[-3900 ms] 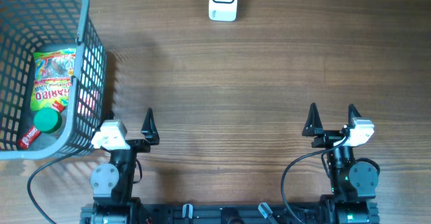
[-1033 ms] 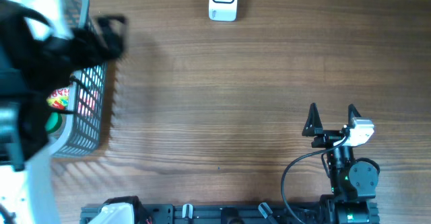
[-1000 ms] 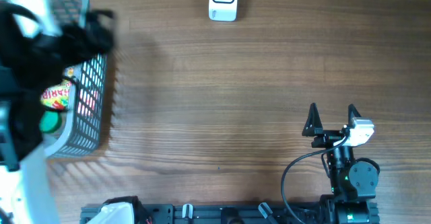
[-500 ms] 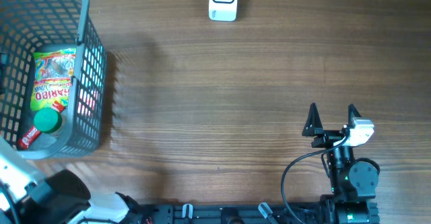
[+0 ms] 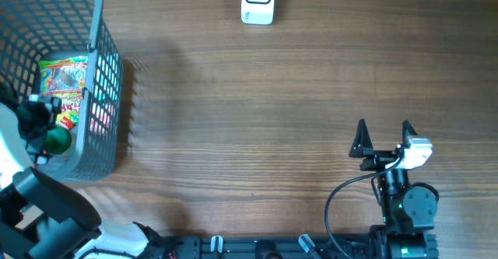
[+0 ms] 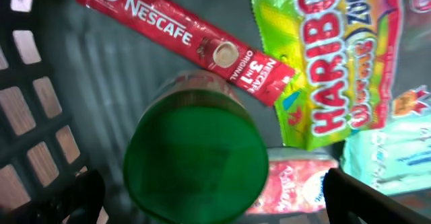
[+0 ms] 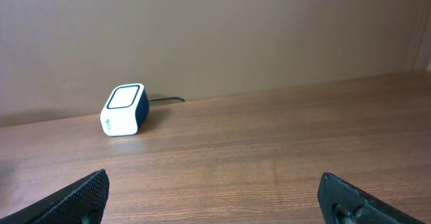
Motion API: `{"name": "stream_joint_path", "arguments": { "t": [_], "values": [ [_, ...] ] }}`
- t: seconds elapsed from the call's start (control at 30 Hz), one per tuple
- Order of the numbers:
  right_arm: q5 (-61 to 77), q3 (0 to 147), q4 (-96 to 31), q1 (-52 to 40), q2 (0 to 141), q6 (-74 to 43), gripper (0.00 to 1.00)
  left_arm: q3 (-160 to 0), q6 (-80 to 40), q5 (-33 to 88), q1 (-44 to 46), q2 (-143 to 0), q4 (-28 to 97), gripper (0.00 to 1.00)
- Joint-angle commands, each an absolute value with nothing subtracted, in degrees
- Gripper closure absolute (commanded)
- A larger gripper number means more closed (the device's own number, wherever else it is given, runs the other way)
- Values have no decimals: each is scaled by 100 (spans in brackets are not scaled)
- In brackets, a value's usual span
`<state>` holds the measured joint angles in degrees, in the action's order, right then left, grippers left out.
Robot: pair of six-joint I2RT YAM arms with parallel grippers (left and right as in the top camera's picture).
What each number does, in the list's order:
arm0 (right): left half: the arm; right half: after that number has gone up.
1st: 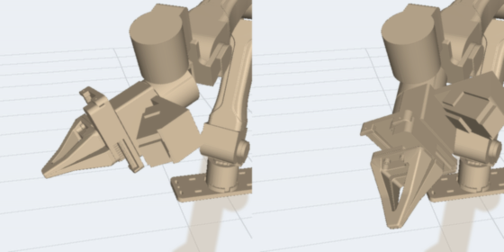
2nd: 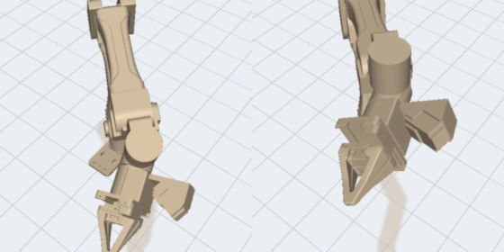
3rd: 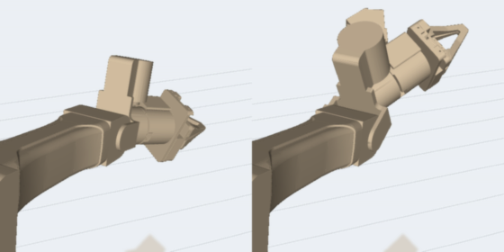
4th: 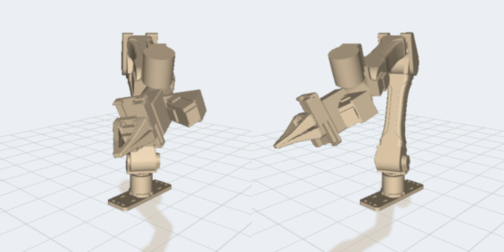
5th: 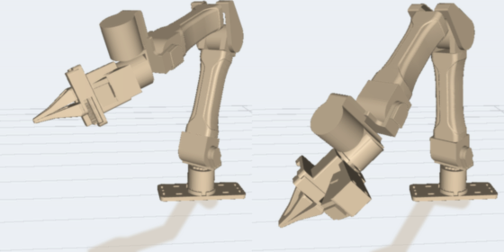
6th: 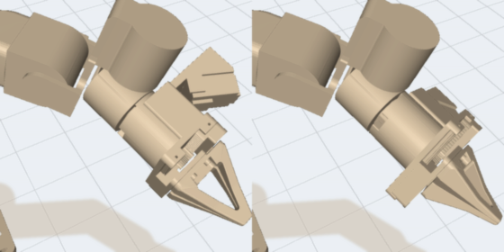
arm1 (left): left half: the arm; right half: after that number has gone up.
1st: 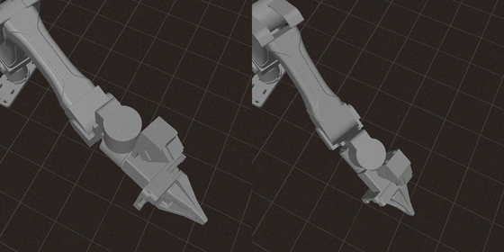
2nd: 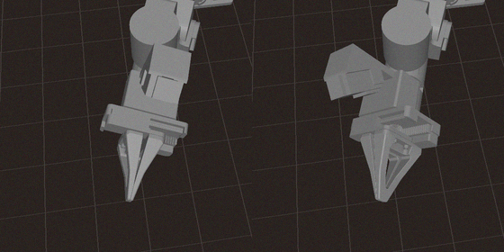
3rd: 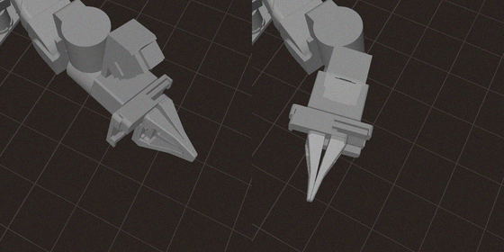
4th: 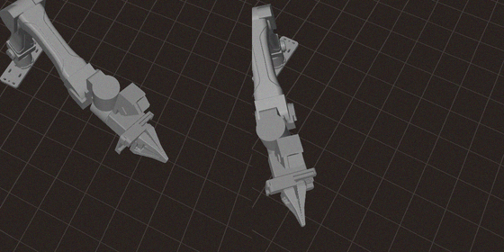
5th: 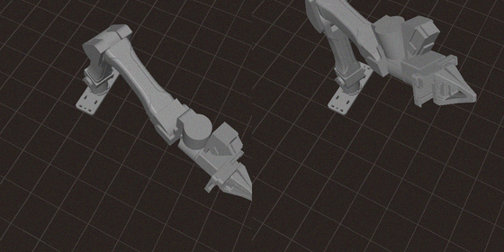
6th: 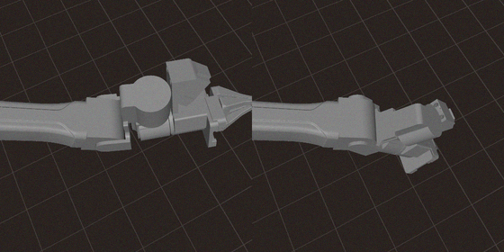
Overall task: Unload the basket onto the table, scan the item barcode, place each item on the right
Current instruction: 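Grasp the green-lidded jar in the basket with the left gripper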
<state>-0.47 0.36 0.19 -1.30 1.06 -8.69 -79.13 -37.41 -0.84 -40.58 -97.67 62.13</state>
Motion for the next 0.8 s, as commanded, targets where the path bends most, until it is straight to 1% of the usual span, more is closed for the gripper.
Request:
{"name": "stream_joint_path", "arguments": {
  "t": [0.0,0.4,0.57,0.6,0.67,0.7,0.73,0.77],
  "values": [
    [-82,30,38,-110,80,-788,0,-7669,-3798,-285,-4069,-9754,6031,0],
    [-82,30,38,-110,80,-788,0,-7594,-3795,-351,-4062,-10449,5636,0],
    [-82,30,38,-110,80,-786,0,-7594,-3795,-329,-4062,-10495,5570,0],
    [-82,30,38,-110,80,-788,0,-7594,-3795,-331,-4062,-10495,5577,5],
    [-82,30,38,-110,80,-790,0,-7596,-3795,-327,-4062,-10495,5640,25],
    [-82,30,38,-110,80,-790,1,-7594,-3795,-329,-4062,-10495,5684,31],
    [-82,30,38,-110,80,-788,0,-7594,-3793,-331,-4062,-10495,5739,33],
    [-82,30,38,-110,80,-790,0,-7594,-3793,-331,-4062,-10495,5763,33]
  ]
}}
